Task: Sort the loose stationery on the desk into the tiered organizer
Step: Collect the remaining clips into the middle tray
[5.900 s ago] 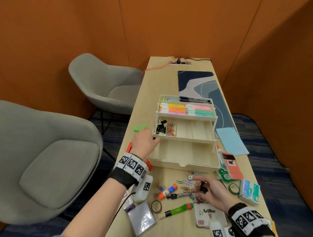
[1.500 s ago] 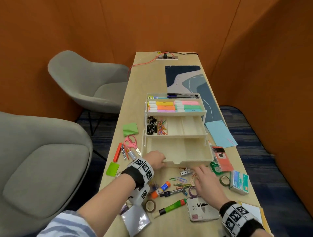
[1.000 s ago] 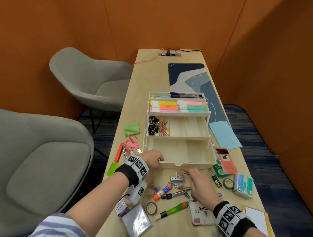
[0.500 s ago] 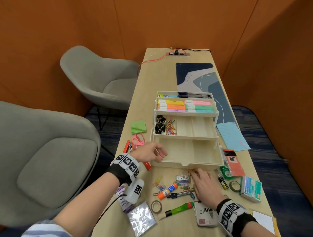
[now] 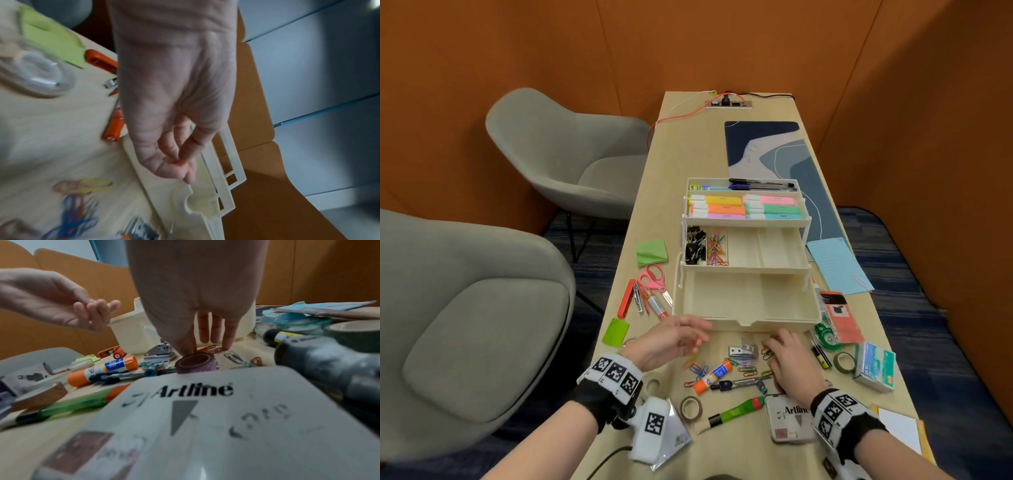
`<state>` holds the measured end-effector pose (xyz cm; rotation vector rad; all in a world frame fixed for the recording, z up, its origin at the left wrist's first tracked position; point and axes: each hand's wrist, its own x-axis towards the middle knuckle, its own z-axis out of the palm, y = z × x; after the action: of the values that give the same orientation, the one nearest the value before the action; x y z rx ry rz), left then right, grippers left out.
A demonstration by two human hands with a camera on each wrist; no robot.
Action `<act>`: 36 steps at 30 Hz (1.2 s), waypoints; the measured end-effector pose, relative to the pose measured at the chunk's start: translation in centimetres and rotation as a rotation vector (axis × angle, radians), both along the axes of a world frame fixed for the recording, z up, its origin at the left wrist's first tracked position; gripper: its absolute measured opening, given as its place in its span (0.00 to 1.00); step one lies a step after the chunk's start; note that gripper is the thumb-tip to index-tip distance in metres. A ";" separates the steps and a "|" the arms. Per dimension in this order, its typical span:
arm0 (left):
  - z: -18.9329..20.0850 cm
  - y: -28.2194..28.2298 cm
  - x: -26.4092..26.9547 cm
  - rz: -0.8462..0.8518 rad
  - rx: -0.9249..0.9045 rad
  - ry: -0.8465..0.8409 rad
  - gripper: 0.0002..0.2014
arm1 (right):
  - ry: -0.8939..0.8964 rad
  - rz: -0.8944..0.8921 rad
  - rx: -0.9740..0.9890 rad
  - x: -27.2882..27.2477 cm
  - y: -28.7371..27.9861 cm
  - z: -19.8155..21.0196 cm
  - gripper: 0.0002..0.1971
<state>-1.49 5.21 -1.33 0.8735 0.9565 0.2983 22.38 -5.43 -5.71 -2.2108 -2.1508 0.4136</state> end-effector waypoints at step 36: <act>-4.5 -3.9 1.1 -0.774 1.230 0.971 0.11 | 0.883 -0.371 0.141 -2.7 9.9 11.9 0.05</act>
<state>-0.41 1.31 -5.87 2.5780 1.1756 -0.3217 19.66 4.47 6.21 -1.7746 -1.2466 0.9454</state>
